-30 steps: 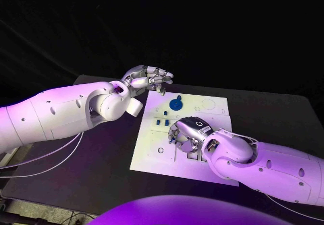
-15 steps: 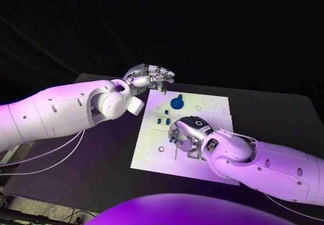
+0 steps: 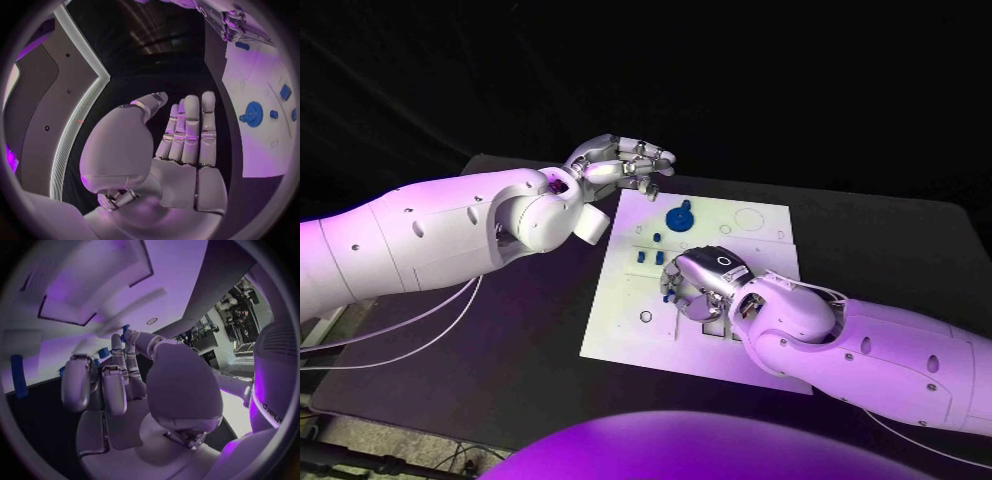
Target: Assemble the parts on the task board
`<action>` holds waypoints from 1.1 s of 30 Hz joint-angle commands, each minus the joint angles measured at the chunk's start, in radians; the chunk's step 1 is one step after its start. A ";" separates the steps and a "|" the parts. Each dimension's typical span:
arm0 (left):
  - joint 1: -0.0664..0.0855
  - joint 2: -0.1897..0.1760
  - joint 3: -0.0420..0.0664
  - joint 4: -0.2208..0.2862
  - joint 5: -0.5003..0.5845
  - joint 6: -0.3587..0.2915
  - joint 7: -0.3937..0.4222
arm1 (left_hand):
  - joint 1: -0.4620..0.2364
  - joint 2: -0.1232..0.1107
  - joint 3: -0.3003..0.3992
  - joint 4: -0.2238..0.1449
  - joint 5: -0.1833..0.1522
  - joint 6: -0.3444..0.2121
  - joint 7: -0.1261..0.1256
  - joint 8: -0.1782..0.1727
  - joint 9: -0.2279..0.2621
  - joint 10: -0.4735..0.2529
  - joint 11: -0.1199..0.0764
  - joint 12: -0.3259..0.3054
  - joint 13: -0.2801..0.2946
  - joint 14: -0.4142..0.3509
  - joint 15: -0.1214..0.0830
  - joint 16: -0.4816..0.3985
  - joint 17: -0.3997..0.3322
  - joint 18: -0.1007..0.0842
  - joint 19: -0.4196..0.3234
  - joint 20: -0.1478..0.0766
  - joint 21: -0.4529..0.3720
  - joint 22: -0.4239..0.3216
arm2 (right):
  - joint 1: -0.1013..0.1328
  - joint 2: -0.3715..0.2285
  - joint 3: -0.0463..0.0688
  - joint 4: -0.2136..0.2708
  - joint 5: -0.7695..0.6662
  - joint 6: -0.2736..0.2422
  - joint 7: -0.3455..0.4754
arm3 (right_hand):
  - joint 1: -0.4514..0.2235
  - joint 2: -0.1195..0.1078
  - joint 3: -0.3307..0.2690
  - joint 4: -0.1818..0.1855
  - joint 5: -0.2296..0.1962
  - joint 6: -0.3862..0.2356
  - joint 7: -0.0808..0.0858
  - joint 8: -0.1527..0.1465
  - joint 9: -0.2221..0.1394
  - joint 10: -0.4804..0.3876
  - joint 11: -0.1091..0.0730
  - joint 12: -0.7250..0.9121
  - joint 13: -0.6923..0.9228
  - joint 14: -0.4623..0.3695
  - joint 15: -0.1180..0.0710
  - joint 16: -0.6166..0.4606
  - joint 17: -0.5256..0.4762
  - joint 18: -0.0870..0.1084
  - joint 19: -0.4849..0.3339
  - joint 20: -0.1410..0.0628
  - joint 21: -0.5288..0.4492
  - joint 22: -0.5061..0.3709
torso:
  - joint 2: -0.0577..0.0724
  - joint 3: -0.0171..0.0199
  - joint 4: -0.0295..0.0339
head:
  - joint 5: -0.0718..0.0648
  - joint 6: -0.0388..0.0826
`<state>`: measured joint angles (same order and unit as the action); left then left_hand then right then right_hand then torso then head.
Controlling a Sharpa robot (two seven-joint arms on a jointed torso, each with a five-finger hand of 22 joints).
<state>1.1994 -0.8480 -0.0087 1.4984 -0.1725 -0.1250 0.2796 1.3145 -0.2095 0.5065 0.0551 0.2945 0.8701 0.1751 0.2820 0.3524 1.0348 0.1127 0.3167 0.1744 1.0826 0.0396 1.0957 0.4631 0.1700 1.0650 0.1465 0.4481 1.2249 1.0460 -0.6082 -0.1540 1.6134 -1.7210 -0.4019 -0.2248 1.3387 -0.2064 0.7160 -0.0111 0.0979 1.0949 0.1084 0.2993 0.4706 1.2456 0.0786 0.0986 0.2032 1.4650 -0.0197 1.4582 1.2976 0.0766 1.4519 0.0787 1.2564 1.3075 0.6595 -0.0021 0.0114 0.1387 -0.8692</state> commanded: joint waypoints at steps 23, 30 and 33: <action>0.000 0.000 0.001 0.003 0.002 0.014 -0.002 | -0.008 -0.002 0.003 -0.001 0.004 -0.007 -0.001 -0.004 0.000 -0.008 -0.001 0.008 -0.001 -0.010 0.000 -0.005 -0.001 0.009 0.000 -0.004 -0.007 -0.002 | -0.005 0.006 -0.003 0.004 -0.026 0.072 0.005 | -0.019 0.002 -0.002 -0.006 0.003 -0.006 0.007 0.004 0.005 0.032 -0.028 -0.012 0.001 0.052 -0.005 0.001 0.002 -0.009 -0.004 0.000 -0.008 0.163 | -0.001 -0.0009 -0.0001 | 0.000 -0.003; 0.000 0.000 0.001 0.003 0.002 0.015 -0.004 | -0.008 -0.002 0.003 -0.001 0.004 -0.007 -0.001 -0.004 0.000 -0.008 -0.001 0.008 -0.001 -0.010 0.000 -0.005 -0.001 0.009 0.000 -0.004 -0.007 -0.002 | -0.006 0.007 -0.004 -0.002 -0.029 0.073 0.002 | -0.046 -0.006 -0.013 -0.009 0.015 -0.028 0.011 -0.009 0.005 0.011 -0.019 -0.032 -0.003 0.050 0.002 -0.001 -0.004 -0.007 -0.008 0.006 -0.019 0.162 | 0.000 0.0000 -0.0015 | 0.000 -0.003; 0.001 0.000 0.001 0.002 0.002 0.016 -0.005 | -0.008 -0.001 0.004 -0.002 0.004 -0.007 -0.001 -0.004 0.001 -0.008 -0.001 0.008 -0.001 -0.010 0.000 -0.005 -0.002 0.009 0.000 -0.004 -0.008 -0.002 | -0.006 0.008 -0.004 -0.004 -0.026 0.058 0.005 | -0.065 -0.018 -0.016 -0.010 0.021 -0.057 0.021 -0.028 -0.001 -0.025 -0.007 -0.038 -0.012 0.049 0.012 -0.003 -0.010 -0.006 -0.011 0.013 -0.028 0.160 | 0.000 -0.0001 -0.0012 | 0.000 -0.003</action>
<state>1.1994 -0.8494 -0.0088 1.4982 -0.1728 -0.1245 0.2735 1.3145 -0.2095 0.5065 0.0552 0.2944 0.8702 0.1750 0.2820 0.3523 1.0348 0.1126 0.3214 0.1745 1.0791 0.0360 1.0957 0.4623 0.1700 1.0650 0.1465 0.4441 1.2240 1.0449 -0.6005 -0.1545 1.6122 -1.7371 -0.3733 -0.2239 1.2823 -0.2251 0.7052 -0.0221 0.1166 1.0425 0.1270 0.2738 0.4715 1.2303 0.0665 0.0651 0.1946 1.4671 -0.0120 1.4582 1.2881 0.0768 1.4427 0.0879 1.2300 1.3080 0.6591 -0.0024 0.0106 0.1390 -0.8727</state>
